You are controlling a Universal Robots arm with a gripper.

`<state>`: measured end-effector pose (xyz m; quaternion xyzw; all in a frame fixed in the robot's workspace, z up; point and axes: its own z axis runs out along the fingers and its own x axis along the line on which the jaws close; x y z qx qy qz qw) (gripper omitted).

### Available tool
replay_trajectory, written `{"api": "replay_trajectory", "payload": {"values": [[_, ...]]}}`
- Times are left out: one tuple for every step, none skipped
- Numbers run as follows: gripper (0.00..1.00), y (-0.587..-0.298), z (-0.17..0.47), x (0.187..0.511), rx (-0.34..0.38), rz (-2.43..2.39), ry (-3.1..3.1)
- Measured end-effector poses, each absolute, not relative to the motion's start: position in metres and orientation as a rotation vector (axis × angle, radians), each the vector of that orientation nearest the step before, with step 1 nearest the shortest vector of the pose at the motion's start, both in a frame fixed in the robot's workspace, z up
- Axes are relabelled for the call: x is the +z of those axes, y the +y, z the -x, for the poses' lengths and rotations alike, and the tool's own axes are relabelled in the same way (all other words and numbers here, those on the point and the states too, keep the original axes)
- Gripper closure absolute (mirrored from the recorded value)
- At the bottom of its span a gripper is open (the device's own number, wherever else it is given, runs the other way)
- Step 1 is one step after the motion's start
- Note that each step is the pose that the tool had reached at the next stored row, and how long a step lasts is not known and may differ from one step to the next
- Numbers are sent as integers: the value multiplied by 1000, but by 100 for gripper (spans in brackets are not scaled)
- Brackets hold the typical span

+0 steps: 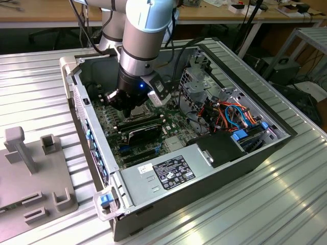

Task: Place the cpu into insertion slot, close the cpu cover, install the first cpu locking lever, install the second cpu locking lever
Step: 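Install the second cpu locking lever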

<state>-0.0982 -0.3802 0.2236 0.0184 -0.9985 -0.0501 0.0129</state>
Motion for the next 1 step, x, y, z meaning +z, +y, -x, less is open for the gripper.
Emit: {"api": "replay_trajectory", "payload": {"values": [[89,-380,98,224,-156,-57,-3111]]}}
